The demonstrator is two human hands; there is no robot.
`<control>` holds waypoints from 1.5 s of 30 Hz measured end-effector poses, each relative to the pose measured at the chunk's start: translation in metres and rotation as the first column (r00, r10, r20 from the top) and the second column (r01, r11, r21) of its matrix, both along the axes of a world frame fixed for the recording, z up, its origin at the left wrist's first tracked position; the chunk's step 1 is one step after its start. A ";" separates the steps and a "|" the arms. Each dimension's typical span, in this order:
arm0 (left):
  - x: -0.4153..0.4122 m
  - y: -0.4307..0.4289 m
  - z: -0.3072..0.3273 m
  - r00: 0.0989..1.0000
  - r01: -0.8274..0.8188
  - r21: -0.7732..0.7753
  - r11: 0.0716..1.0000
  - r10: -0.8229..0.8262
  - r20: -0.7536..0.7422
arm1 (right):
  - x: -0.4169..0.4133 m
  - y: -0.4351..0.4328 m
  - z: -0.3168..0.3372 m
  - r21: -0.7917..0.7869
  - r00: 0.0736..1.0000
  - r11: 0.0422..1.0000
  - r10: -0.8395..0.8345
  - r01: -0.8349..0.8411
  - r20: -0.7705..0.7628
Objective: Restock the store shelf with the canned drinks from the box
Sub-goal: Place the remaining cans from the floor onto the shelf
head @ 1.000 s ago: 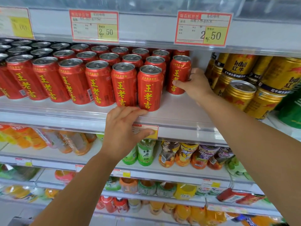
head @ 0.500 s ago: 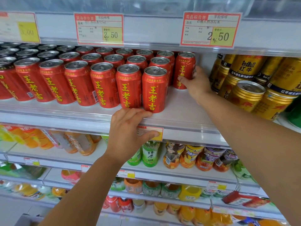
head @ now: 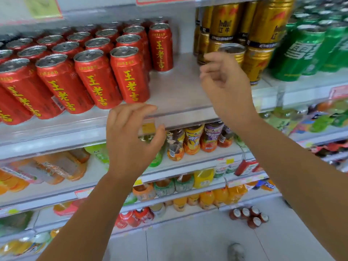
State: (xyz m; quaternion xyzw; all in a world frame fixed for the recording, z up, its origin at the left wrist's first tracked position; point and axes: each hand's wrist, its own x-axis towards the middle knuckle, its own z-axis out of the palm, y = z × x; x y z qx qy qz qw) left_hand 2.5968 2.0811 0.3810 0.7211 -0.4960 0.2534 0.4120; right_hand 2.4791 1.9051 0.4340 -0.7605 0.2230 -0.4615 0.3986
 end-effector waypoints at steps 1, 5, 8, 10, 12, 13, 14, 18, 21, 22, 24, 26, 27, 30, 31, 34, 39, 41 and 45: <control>-0.017 -0.007 -0.005 0.997 0.074 0.020 0.997 -0.073 -0.031 | -0.026 0.007 -0.010 0.012 1.000 0.999 -0.030 0.030 0.007; -0.090 -0.051 -0.060 0.902 0.397 0.235 0.887 -0.330 -0.280 | -0.133 0.001 -0.071 0.171 0.975 0.966 -0.168 0.192 -0.146; -0.142 -0.088 -0.120 0.812 0.546 0.406 0.733 -0.342 -0.474 | -0.212 -0.032 -0.139 0.307 0.904 0.873 -0.278 0.378 -0.325; -0.172 -0.105 -0.163 0.773 0.598 0.506 0.622 -0.281 -0.568 | -0.257 -0.052 -0.185 0.368 0.841 0.793 -0.308 0.485 -0.444; -0.203 -0.125 -0.205 0.732 0.633 0.564 0.530 -0.171 -0.660 | -0.302 -0.074 -0.232 0.422 0.766 0.700 -0.282 0.576 -0.578; -0.218 -0.133 -0.226 0.714 0.643 0.583 0.496 -0.112 -0.691 | -0.323 -0.083 -0.255 0.440 0.727 0.658 -0.248 0.611 -0.640; -0.231 -0.142 -0.245 0.704 0.647 0.611 0.456 -0.050 -0.709 | -0.343 -0.092 -0.277 0.458 0.696 0.617 -0.212 0.640 -0.687; -0.280 -0.173 -0.322 0.702 0.631 0.727 0.270 0.201 -0.684 | -0.410 -0.126 -0.367 0.507 0.614 0.507 -0.056 0.697 -0.787; -0.306 -0.196 -0.385 0.673 0.633 0.757 0.161 0.368 -0.641 | -0.442 -0.148 -0.433 0.553 0.593 0.443 0.058 0.706 -0.803; -0.313 -0.203 -0.408 0.669 0.630 0.764 0.138 0.403 -0.625 | -0.449 -0.155 -0.456 0.566 0.593 0.426 0.083 0.706 -0.801; -0.325 -0.219 -0.452 0.677 0.608 0.786 0.113 0.443 -0.588 | -0.457 -0.167 -0.503 0.589 0.598 0.401 0.118 0.701 -0.793; -0.335 -0.235 -0.497 0.680 0.577 0.807 0.124 0.474 -0.560 | -0.460 -0.178 -0.554 0.601 0.598 0.378 0.142 0.704 -0.789; -0.339 -0.242 -0.522 0.674 0.571 0.810 0.134 0.488 -0.555 | -0.461 -0.184 -0.581 0.596 0.586 0.372 0.154 0.711 -0.795; -0.344 -0.262 -0.604 0.657 0.575 0.806 0.139 0.508 -0.557 | -0.458 -0.195 -0.664 0.574 0.527 0.391 0.230 0.720 -0.818; -0.344 -0.267 -0.633 0.658 0.572 0.809 0.136 0.514 -0.551 | -0.455 -0.196 -0.691 0.571 0.516 0.387 0.245 0.724 -0.821; -0.340 -0.285 -0.723 0.640 0.546 0.822 0.163 0.553 -0.534 | -0.443 -0.193 -0.775 0.569 0.514 0.372 0.245 0.733 -0.822; -0.328 -0.303 -0.849 0.506 0.541 0.799 0.262 0.658 -0.558 | -0.419 -0.189 -0.894 0.586 0.517 0.387 0.276 0.712 -0.810; -0.327 -0.308 -0.881 0.482 0.531 0.785 0.318 0.648 -0.589 | -0.412 -0.190 -0.930 0.597 0.540 0.365 0.255 0.714 -0.802; -0.330 -0.315 -0.923 0.441 0.458 0.732 0.504 0.586 -0.679 | -0.399 -0.195 -0.978 0.605 0.578 0.378 0.197 0.701 -0.792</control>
